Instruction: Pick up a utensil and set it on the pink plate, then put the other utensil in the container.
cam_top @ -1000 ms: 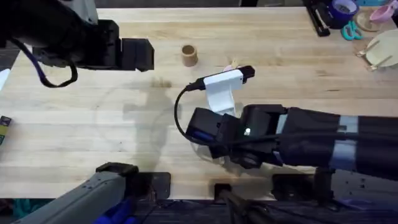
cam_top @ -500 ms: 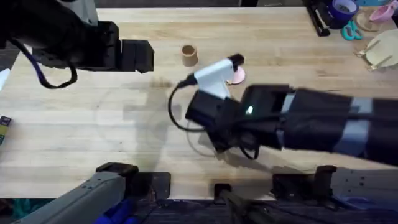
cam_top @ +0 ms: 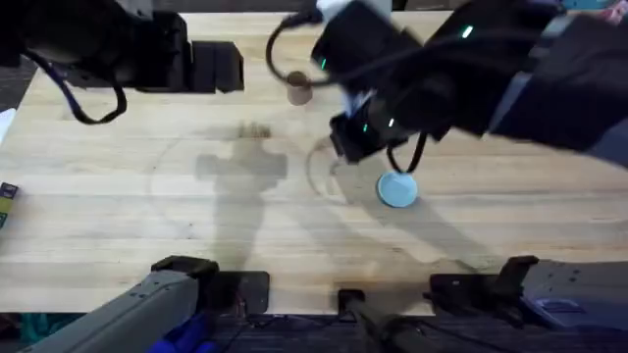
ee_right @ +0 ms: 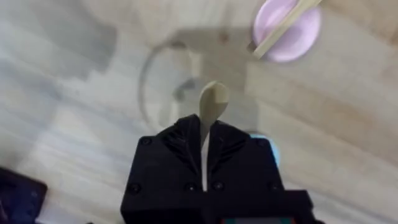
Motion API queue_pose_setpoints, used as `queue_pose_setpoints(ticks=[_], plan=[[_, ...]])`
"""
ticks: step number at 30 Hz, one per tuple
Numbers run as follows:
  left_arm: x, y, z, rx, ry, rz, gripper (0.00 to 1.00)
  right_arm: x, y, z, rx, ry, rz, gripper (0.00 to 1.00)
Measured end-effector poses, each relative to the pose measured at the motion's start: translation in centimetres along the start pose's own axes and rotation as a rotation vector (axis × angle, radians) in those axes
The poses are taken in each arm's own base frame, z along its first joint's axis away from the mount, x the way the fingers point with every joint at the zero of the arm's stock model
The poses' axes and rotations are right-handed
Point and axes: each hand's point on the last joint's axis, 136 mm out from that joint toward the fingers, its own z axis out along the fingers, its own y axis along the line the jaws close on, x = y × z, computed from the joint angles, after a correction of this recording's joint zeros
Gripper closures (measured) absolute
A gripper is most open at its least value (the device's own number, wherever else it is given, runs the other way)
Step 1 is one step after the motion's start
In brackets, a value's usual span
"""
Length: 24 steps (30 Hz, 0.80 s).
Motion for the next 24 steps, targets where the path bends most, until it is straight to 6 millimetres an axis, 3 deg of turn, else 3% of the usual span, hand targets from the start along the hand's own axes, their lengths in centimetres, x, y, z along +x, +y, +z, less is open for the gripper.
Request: queue_pose_setpoints(ticks=[7, 8, 13, 18, 24], plan=[[-2.1, -0.1, 0.3, -0.004, -0.074, 0.074, 0.007, -4.6, -3.1, -0.7, 0.007, -0.124, 0.049, 0.970], [-2.7, -0.2, 1.4, -0.013, -0.057, 0.140, 0.007, -6.2, -4.2, -0.7, 0.010, -0.173, 0.082, 0.970], [-4.6, -0.8, 4.8, -0.020, -0.036, 0.305, 0.007, -8.8, -5.6, -1.1, 0.009, -0.269, 0.125, 0.970], [-7.0, -1.5, 7.1, 0.039, -0.084, 0.453, 0.008, -10.6, -6.5, -1.5, 0.017, -0.337, 0.094, 0.970], [-9.5, -0.8, 7.8, 0.186, -0.209, 0.550, 0.008, -12.3, -6.9, -2.1, 0.030, -0.406, 0.022, 0.970]])
